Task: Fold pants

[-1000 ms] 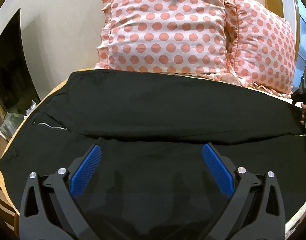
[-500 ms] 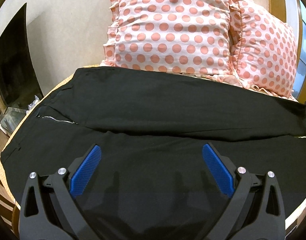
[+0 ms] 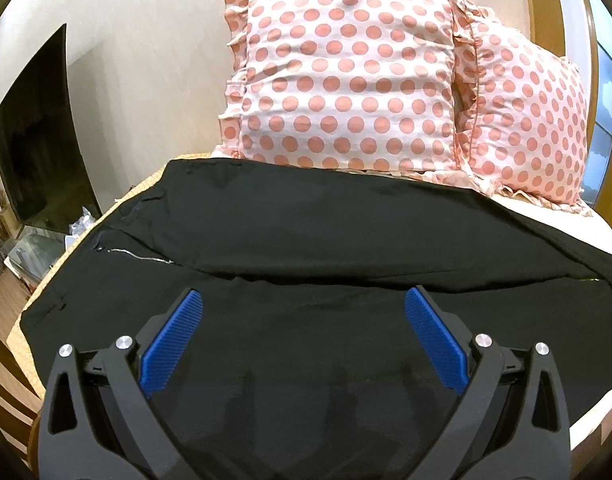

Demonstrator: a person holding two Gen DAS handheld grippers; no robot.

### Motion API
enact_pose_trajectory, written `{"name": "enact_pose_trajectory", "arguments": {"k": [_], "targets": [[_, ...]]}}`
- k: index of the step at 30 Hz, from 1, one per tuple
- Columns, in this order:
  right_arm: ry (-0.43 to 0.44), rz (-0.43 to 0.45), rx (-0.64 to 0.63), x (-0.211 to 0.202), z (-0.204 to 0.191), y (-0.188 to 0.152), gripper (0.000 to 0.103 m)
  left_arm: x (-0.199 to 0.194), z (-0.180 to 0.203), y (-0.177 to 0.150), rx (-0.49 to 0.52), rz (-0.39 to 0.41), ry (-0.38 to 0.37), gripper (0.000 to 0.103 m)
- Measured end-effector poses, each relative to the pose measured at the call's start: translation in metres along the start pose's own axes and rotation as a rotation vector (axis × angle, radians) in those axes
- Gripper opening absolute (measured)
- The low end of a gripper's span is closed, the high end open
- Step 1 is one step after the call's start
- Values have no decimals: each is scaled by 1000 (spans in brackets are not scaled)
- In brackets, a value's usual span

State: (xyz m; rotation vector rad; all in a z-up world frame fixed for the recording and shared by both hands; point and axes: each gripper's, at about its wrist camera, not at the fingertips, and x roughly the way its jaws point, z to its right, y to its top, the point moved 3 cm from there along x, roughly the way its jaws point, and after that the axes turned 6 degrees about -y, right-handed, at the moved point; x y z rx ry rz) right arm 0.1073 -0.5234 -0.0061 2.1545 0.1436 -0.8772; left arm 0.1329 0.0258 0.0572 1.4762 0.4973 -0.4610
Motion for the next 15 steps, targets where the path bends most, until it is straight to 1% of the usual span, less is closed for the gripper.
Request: {"name": "enact_pose_trajectory", "arguments": {"k": [2, 5, 7, 8, 11, 15], "targets": [[42, -74, 120, 8, 14, 1, 7, -1, -1, 0, 1, -1, 9, 101], [121, -137, 220, 16, 21, 3, 18, -2, -3, -1, -2, -2, 28, 101], [144, -168, 255, 20, 22, 1, 37, -1, -4, -2, -4, -5, 35, 101], [165, -176, 271, 21, 21, 0, 37, 0, -4, -2, -5, -8, 36, 101], [137, -185, 285, 24, 17, 1, 38, 3, -3, -3, -2, -16, 35, 101], [103, -221, 358, 30, 15, 6, 38, 5, -1, -5, 9, -20, 29, 101]]}}
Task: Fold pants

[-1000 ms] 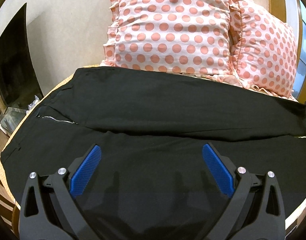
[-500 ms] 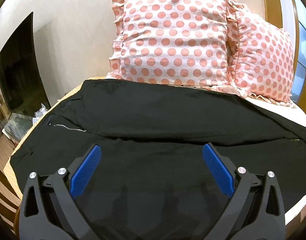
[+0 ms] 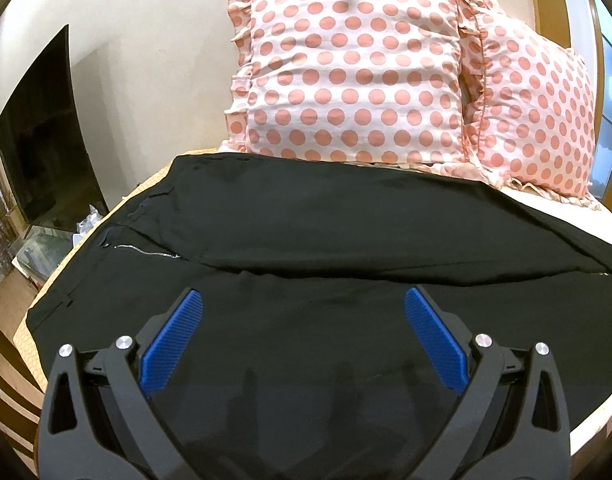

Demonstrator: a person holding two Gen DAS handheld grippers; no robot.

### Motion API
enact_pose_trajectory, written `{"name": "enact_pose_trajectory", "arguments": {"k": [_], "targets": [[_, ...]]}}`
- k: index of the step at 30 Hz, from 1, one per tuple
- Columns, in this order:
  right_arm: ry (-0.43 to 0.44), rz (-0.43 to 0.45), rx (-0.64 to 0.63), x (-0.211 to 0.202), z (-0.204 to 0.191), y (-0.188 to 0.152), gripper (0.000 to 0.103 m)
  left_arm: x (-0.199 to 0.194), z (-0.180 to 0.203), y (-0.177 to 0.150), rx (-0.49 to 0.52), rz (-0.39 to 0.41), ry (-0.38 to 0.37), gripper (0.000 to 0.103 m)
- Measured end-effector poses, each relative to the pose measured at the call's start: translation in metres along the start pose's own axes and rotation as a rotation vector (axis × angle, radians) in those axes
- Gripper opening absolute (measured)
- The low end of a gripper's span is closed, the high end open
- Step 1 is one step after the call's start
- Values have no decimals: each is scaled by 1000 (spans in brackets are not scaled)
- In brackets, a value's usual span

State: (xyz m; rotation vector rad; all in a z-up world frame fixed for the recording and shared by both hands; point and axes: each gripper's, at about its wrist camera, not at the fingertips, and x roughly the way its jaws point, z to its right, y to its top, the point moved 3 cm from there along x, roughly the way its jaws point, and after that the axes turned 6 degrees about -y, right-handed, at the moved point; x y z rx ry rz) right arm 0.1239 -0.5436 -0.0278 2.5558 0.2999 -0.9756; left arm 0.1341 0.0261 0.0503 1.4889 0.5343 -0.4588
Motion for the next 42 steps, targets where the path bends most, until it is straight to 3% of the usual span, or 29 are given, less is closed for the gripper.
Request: {"name": "enact_pose_trajectory", "arguments": {"k": [4, 11, 14, 17, 20, 22, 26, 30, 35, 39, 42], "targets": [[-3, -96, 62, -2, -2, -11, 38, 2, -1, 0, 0, 4, 5, 101], [-40, -57, 131, 7, -4, 8, 38, 7, -3, 2, -12, 1, -8, 101], [-38, 17, 126, 5, -2, 13, 38, 5, -8, 1, -15, 7, -1, 101], [-22, 86, 122, 2, 7, 10, 32, 6, -18, 4, -36, 11, 10, 101], [-72, 153, 44, -1, 3, 8, 30, 7, -25, 9, -58, 19, 11, 101], [-84, 167, 3, 4, 0, 11, 4, 8, -28, 13, -57, 40, -38, 101], [15, 217, -54, -10, -5, 14, 4, 8, -39, 21, -79, 77, -187, 101], [94, 327, -125, -53, -10, 13, 4, 15, -60, 37, -164, 56, -195, 101], [160, 367, -73, -82, 7, 18, 4, 39, -80, 73, -187, 44, -169, 101], [142, 356, -47, -79, 18, 20, 4, 86, -86, 109, -163, -15, -128, 101], [140, 343, -30, -76, 25, 18, 4, 126, -91, 131, -221, -75, -125, 101]]}}
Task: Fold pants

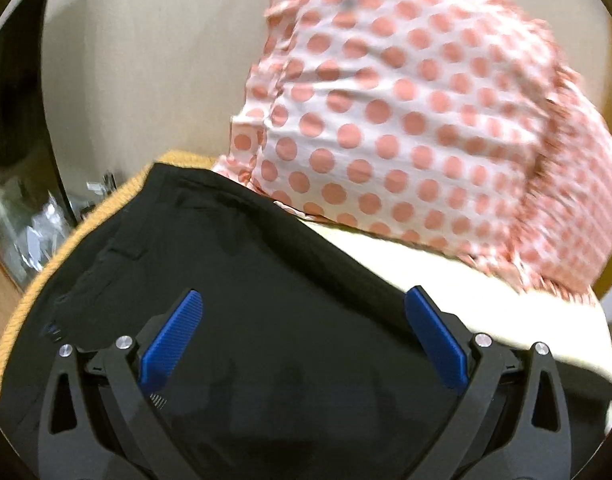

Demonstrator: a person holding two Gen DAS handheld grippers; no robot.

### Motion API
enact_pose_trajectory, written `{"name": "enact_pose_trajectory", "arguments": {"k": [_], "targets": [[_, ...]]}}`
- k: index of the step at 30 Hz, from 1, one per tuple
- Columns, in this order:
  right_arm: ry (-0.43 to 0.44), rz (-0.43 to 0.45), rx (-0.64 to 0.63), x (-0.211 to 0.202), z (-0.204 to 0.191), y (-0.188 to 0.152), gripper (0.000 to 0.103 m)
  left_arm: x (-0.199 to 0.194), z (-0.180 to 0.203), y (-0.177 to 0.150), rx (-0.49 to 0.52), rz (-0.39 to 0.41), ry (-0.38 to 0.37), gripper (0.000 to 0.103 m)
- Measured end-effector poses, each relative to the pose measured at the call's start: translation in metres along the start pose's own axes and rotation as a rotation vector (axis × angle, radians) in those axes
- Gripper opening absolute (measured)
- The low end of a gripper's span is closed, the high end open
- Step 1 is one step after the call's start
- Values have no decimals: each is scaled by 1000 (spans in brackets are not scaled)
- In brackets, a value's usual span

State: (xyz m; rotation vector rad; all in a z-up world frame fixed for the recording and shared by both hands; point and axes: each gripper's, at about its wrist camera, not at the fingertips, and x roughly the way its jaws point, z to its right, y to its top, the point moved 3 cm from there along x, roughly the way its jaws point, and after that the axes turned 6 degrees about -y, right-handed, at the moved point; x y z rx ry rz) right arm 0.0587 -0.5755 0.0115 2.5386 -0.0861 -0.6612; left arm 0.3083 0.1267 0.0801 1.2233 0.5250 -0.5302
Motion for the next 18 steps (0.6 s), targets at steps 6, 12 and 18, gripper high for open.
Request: {"name": "enact_pose_trajectory", "arguments": {"k": [6, 12, 18], "targets": [[-14, -25, -8, -5, 10, -2, 4, 89, -15, 42, -119, -143, 69, 97], [-20, -27, -49, -6, 6, -1, 4, 145, -60, 48, -356, -277, 149, 55], [-27, -9, -114, 1, -3, 3, 4, 96, -68, 40, -353, -186, 59, 15]]}}
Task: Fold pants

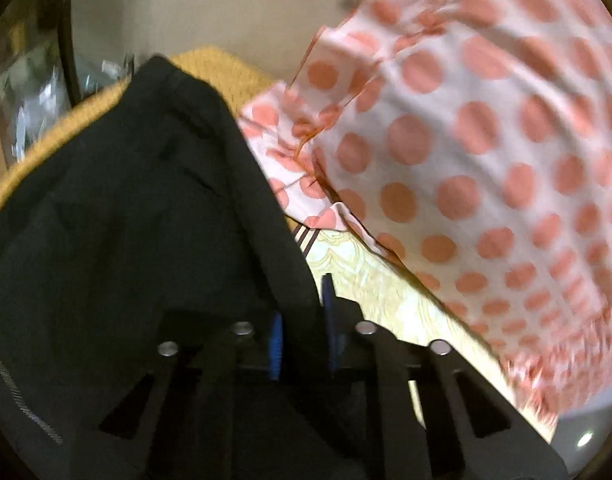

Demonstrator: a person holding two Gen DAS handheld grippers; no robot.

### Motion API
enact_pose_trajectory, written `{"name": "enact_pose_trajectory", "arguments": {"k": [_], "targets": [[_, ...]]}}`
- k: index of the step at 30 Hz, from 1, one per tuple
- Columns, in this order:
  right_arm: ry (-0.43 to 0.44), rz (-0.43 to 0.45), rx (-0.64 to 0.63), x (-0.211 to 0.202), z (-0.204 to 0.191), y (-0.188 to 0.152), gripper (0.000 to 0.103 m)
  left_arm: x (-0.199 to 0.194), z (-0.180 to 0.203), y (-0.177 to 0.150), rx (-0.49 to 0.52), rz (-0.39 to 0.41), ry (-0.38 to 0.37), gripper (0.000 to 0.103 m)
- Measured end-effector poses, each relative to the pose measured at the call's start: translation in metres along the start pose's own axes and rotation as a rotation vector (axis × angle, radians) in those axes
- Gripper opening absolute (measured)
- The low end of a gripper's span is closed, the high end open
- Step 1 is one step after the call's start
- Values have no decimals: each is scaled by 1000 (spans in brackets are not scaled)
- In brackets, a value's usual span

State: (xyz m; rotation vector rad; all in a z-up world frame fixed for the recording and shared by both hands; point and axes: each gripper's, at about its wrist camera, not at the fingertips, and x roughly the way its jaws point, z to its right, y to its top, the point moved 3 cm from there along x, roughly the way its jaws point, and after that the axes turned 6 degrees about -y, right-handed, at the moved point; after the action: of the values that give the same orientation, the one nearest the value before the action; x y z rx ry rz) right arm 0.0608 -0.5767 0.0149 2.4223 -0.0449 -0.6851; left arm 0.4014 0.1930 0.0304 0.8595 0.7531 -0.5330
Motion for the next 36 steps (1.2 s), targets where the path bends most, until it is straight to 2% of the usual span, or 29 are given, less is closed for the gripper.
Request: {"name": "enact_pose_trajectory", "arguments": {"k": [4, 8, 12, 15, 18, 21, 27, 32, 36], "targets": [[12, 15, -14, 0, -3, 8, 4, -68, -7, -29, 99, 82, -62, 14], [0, 36, -39, -1, -3, 20, 4, -144, -34, -75, 109, 144, -130, 15], [-17, 44, -51, -1, 0, 30, 4, -206, -67, -138, 143, 245, -90, 17], [-28, 32, -48, 0, 4, 31, 4, -220, -90, -179, 114, 258, -83, 17], [-59, 17, -48, 3, 11, 28, 4, -212, -111, -229, 86, 244, -45, 17], [-76, -14, -12, 7, 25, 23, 4, -207, -128, -251, 59, 245, -24, 16], [-82, -43, 33, 3, 44, 17, 4, -210, -134, -259, 87, 279, -8, 16], [-101, -80, 58, 10, 50, 17, 4, -206, -134, -258, 92, 271, -8, 16], [-88, -51, 53, 0, 47, 17, 4, -216, -133, -254, 90, 284, -39, 13]]}}
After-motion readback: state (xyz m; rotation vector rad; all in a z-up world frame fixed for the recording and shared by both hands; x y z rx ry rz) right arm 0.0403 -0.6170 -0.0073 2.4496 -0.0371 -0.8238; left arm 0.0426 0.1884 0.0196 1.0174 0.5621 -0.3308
